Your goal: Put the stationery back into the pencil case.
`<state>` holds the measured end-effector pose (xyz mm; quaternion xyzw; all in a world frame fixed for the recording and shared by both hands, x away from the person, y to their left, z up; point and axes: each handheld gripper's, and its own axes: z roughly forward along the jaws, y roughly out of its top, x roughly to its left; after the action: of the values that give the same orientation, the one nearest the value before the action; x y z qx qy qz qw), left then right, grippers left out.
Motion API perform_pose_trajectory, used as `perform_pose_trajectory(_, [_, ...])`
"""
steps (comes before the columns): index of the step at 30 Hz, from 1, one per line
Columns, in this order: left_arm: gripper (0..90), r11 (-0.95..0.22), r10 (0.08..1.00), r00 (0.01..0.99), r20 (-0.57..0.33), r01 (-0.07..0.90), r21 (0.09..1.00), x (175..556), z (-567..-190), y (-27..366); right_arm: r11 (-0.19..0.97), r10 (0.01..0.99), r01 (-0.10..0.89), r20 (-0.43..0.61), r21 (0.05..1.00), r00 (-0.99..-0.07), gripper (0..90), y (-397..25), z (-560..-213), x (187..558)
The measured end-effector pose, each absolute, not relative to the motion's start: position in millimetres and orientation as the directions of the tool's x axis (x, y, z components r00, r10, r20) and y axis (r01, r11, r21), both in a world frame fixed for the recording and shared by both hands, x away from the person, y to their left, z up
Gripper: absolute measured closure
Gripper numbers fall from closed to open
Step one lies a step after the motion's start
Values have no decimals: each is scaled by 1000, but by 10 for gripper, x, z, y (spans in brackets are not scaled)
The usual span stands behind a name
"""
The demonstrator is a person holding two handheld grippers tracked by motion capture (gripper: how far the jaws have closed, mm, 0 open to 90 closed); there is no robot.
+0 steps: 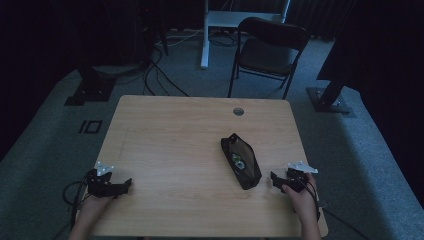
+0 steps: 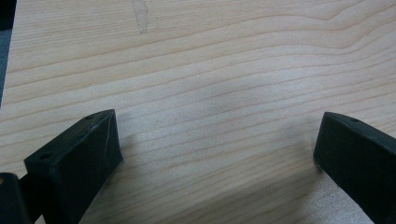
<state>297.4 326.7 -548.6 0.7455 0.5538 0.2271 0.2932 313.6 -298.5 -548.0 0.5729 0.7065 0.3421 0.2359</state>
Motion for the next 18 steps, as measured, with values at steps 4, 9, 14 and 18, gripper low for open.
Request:
perform_pose_trajectory(4, [7, -214, 959, 283, 14, 692, 689, 2974, -5486, 3267, 137, 969, 655, 37, 743, -244, 230, -2986, -5500, 3115])
perform_pose_trajectory(9, [7, -215, 959, 284, 14, 692, 689, 2974, -5486, 3267, 142, 974, 663, 16, 736, -226, 177, -3002, -5524, 3098])
perform_pose_trajectory(14, [7, -215, 959, 284, 14, 692, 689, 2974, -5486, 3267, 154, 971, 666, 12, 730, -239, 134, -3002, -5530, 3089])
perform_pose_trajectory(18, [7, -215, 959, 284, 14, 692, 689, 2974, -5486, 3267, 157, 970, 666, 12, 729, -242, 128, -2999, -5531, 3089])
